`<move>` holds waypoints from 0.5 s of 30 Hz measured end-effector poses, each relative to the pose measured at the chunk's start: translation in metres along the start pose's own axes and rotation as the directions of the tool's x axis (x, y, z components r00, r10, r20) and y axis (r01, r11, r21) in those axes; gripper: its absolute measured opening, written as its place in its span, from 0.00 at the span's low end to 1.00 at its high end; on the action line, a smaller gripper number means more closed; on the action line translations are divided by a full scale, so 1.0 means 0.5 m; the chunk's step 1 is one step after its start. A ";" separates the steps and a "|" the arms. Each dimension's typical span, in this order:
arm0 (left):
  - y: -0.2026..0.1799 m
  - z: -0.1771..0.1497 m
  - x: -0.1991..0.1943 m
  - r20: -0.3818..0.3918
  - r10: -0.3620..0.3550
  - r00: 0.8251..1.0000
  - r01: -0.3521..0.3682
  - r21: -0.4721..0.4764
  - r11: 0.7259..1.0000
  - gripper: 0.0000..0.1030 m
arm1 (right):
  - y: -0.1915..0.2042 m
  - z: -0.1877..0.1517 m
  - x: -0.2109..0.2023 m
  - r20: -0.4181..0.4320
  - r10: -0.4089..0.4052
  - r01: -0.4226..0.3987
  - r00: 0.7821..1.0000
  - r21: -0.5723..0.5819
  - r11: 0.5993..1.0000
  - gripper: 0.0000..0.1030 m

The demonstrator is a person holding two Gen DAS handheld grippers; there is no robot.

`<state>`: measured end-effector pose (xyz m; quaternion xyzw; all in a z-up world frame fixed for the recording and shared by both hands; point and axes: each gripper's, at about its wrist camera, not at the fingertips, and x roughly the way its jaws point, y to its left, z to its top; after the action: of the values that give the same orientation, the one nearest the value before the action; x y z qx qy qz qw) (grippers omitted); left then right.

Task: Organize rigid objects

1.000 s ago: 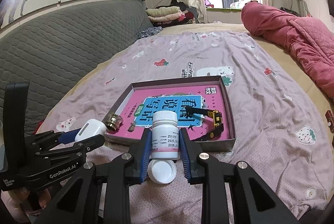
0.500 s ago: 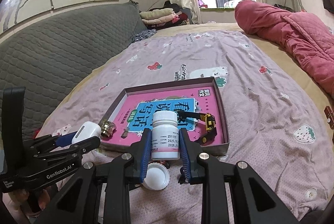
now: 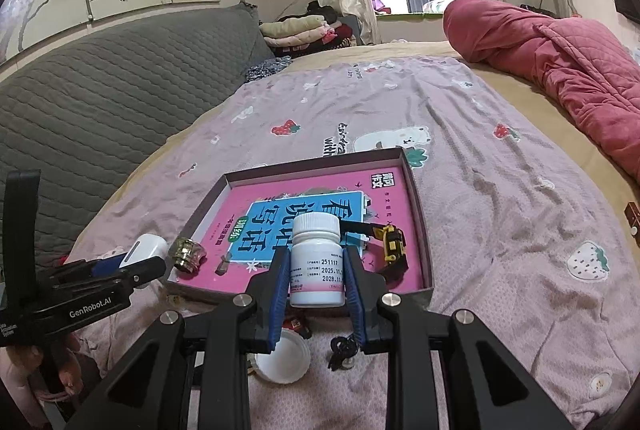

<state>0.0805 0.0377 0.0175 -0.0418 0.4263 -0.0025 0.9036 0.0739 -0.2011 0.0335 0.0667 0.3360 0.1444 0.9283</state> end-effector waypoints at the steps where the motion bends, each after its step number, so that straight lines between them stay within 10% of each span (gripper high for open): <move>1: 0.003 0.002 0.005 -0.004 0.003 1.000 -0.003 -0.004 1.000 0.44 | 0.000 0.001 0.004 0.001 0.002 -0.002 1.000 -0.002 1.000 0.26; 15: -0.025 0.030 0.075 -0.035 0.002 0.999 -0.002 0.011 1.000 0.44 | -0.029 0.025 0.065 -0.004 0.000 0.000 1.000 0.000 1.000 0.26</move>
<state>0.1165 0.0250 -0.0009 -0.0363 0.4422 -0.0047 0.8961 0.1091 -0.2050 0.0202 0.0665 0.3381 0.1446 0.9276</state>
